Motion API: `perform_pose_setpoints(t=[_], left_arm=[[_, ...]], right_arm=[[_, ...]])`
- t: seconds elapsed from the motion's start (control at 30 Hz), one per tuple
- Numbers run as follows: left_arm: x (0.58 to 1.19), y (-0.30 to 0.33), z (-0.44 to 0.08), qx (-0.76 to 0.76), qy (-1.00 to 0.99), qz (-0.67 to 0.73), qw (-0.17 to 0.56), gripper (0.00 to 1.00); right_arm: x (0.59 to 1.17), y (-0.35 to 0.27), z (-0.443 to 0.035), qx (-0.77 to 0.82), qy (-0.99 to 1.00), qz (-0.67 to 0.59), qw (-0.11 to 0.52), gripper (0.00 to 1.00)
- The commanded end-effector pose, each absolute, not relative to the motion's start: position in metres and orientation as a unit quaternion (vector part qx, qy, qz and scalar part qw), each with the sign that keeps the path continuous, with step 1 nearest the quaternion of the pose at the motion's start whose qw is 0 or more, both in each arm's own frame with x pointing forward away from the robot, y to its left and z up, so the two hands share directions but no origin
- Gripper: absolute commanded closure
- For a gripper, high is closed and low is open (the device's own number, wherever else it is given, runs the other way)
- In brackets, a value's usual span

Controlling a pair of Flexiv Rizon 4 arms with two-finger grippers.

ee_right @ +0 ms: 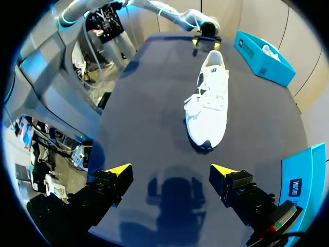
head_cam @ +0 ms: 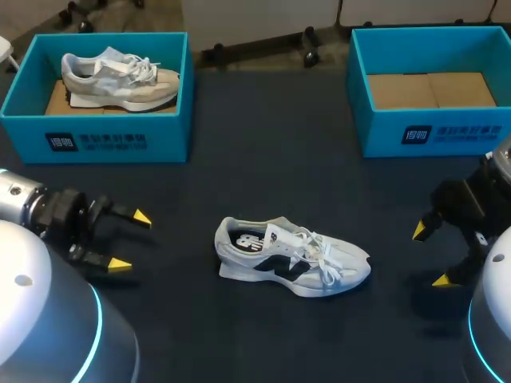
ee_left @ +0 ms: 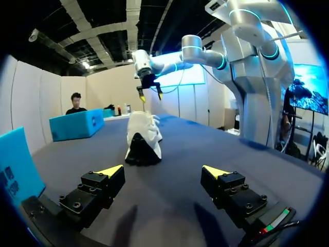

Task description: Take the shoe out of the shoebox, open the shoe tongue, remove and reinsert the insole, then place the shoe into the shoebox

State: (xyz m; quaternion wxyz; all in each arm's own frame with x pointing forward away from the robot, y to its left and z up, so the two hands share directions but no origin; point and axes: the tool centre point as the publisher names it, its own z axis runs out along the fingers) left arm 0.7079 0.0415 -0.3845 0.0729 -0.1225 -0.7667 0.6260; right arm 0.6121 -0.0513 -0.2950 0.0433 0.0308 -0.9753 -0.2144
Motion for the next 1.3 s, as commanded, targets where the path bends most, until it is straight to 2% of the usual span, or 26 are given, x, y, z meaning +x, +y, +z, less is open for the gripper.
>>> perform_pose_setpoints(t=[0.03,0.83,0.87,1.3], left_arm=[[0.705,0.042,-0.392,-0.094,-0.741,0.662,0.066,0.00],[0.708,0.011,-0.388,-0.041,-0.751,0.655,0.068,0.00],[0.709,-0.010,-0.391,-0.036,-0.756,0.650,0.073,0.00],[0.716,-0.045,-0.393,-0.030,-0.762,0.642,0.077,0.00]], right_arm=[[0.612,-0.051,-0.296,0.031,-0.976,-0.213,0.043,0.00],[0.612,-0.051,-0.296,0.031,-0.976,-0.213,0.043,0.00],[0.612,-0.051,-0.296,0.031,-0.976,-0.213,0.043,0.00],[0.612,-0.051,-0.296,0.031,-0.976,-0.213,0.043,0.00]])
